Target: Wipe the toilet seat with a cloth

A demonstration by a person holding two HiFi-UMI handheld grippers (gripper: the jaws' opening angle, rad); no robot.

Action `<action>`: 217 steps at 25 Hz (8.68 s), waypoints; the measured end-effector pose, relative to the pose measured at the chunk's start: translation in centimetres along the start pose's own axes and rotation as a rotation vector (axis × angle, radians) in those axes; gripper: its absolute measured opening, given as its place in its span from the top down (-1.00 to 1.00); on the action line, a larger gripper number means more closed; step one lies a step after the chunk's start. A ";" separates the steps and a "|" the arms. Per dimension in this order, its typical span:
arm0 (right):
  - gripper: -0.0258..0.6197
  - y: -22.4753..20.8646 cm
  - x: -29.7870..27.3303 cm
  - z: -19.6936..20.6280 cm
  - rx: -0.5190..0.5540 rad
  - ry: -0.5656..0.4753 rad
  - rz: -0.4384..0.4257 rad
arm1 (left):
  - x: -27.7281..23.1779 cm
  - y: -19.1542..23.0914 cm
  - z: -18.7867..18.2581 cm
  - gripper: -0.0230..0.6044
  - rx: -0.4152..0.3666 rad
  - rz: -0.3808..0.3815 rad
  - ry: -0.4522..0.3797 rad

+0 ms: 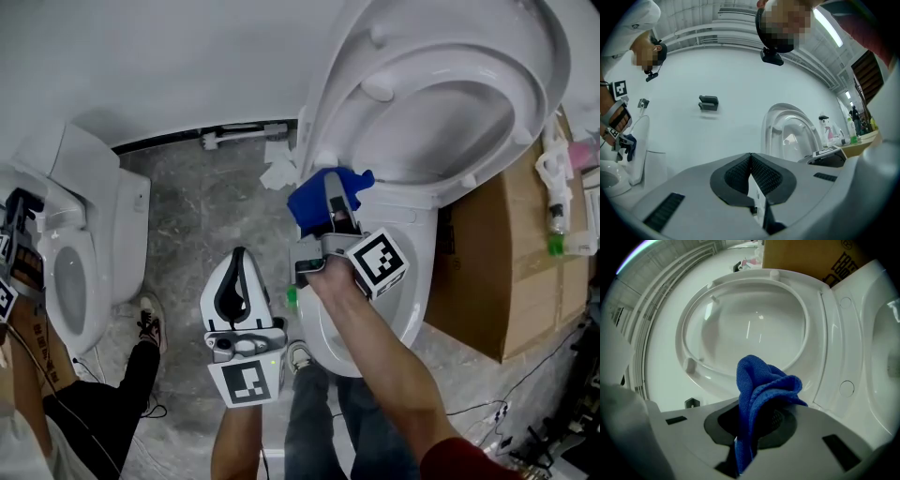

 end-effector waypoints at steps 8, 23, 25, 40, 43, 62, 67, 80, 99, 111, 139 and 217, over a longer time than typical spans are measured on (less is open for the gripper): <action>0.74 6.2 -0.8 0.0 0.042 0.008 -0.079 | -0.6 0.7 -3.3 0.88 -0.012 -0.005 -0.027; 0.74 19.0 -0.9 -0.2 0.065 0.034 -0.213 | -1.9 1.4 -9.8 0.88 -0.044 -0.019 -0.051; 0.74 19.7 -0.5 -0.1 0.071 0.044 -0.216 | -1.9 1.3 -10.6 0.88 -0.046 -0.021 -0.057; 0.74 27.3 0.2 -2.3 1.093 0.109 -0.211 | -2.8 -3.0 -13.7 0.88 -0.046 -0.003 -0.083; 0.74 28.1 0.5 -2.7 1.301 0.084 -0.193 | -3.2 -3.7 -14.2 0.88 -0.040 -0.002 -0.092; 0.74 30.8 2.7 -14.3 1.351 -0.032 -0.129 | -5.6 -9.0 -15.7 0.88 -0.014 0.045 -0.084; 0.74 30.4 3.5 -17.3 1.378 -0.046 -0.110 | -6.4 -11.2 -16.0 0.88 -0.016 0.067 -0.088; 0.74 27.1 5.2 -22.7 1.465 -0.051 -0.035 | -7.5 -13.5 -14.9 0.88 -0.017 0.086 -0.077; 0.74 19.7 7.6 -26.2 1.540 -0.109 0.037 | -7.6 -16.0 -9.5 0.88 -0.015 0.108 -0.037; 0.74 8.7 6.7 -28.3 1.484 -0.042 0.197 | -6.9 -17.2 -4.4 0.88 -0.029 0.123 -0.002; 0.74 -6.6 5.8 -27.0 1.476 0.002 0.321 | -4.2 -17.2 4.5 0.87 -0.029 0.105 0.072; 0.74 41.0 27.0 -20.1 1.395 -0.079 -0.080 | -24.7 -21.4 -27.1 0.42 -1.087 0.884 0.465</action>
Point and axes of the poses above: the fingertips, and each gripper's own axes: x backward along the fingers, y to its left, z out of its underside, the point moved 3 cm from there along x, backward along the fingers, and after that the axes turned 15 degrees about -x, right-handed, at the moved point
